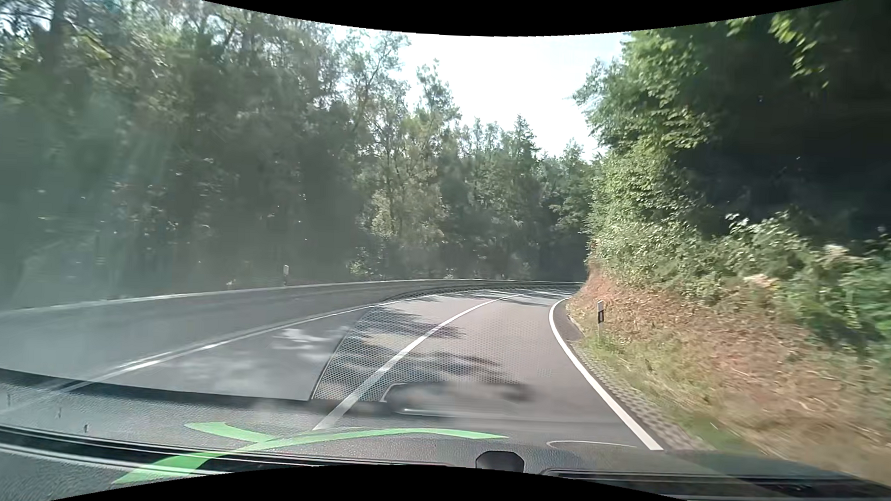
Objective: Follow the waypoints while adhering to traffic rules and regulations
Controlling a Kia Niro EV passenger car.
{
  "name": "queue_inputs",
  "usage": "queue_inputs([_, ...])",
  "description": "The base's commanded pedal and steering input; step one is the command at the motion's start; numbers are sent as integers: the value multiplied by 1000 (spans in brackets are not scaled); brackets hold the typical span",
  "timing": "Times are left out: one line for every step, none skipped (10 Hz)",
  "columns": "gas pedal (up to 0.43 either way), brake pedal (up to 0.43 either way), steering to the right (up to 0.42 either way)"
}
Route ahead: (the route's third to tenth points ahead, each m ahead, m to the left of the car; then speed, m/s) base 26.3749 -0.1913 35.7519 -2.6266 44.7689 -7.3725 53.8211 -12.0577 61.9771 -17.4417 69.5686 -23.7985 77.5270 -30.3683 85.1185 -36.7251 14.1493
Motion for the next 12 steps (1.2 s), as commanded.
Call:
queue_inputs([130, 0, 41])
queue_inputs([130, 0, 42])
queue_inputs([130, 0, 43])
queue_inputs([130, 0, 44])
queue_inputs([118, 0, 46])
queue_inputs([118, 0, 47])
queue_inputs([130, 0, 47])
queue_inputs([150, 0, 47])
queue_inputs([150, 0, 47])
queue_inputs([150, 0, 47])
queue_inputs([138, 0, 46])
queue_inputs([130, 0, 43])
